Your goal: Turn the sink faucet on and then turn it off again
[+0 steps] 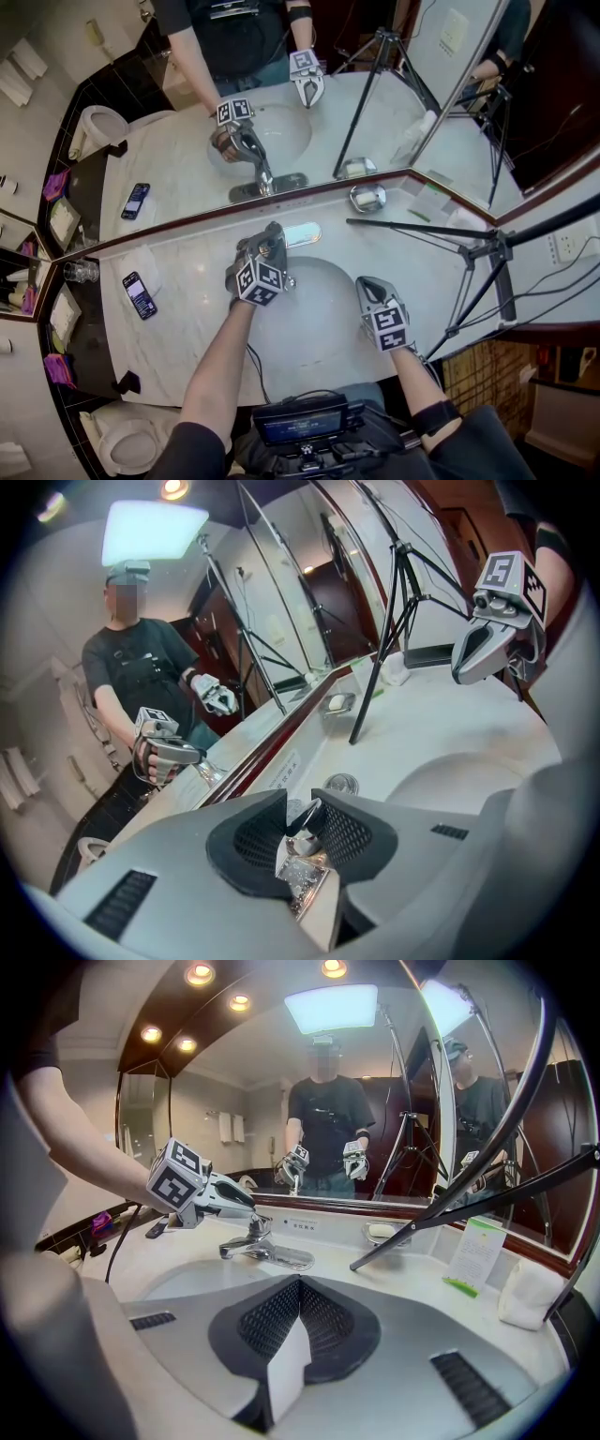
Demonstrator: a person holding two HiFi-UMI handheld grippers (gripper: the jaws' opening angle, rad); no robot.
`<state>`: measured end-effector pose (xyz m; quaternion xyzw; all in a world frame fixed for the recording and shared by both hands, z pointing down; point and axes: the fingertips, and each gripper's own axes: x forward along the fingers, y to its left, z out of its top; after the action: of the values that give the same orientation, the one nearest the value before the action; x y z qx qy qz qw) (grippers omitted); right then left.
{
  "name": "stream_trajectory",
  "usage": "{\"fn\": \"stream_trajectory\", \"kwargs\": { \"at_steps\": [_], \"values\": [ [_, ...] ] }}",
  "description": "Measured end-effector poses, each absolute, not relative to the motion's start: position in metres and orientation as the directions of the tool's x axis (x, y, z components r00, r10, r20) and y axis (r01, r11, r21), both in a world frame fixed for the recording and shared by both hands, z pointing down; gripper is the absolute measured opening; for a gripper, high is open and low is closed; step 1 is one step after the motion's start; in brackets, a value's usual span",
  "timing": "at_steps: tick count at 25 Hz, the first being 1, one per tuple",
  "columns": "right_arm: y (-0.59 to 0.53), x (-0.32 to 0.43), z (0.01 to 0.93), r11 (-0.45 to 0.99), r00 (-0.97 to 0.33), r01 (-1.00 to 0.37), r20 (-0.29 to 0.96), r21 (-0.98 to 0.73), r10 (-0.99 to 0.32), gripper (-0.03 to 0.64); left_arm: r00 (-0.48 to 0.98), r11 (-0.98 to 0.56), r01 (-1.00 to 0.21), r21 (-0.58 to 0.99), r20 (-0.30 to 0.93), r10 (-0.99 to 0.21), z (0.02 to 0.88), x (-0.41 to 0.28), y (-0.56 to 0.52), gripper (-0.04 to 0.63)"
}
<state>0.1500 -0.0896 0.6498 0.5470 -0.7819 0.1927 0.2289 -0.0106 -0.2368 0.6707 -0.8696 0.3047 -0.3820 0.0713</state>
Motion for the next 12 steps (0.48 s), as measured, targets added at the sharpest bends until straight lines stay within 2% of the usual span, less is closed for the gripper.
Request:
{"fn": "stream_trajectory", "kwargs": {
  "at_steps": [12],
  "values": [
    [-0.083, 0.136, 0.645, 0.363, -0.331, -0.930, 0.542, -0.051, -0.773, 0.020, 0.521, -0.800, -0.401, -0.447, 0.608, -0.600, 0.648, -0.021, -0.198, 0.094]
  ]
}}
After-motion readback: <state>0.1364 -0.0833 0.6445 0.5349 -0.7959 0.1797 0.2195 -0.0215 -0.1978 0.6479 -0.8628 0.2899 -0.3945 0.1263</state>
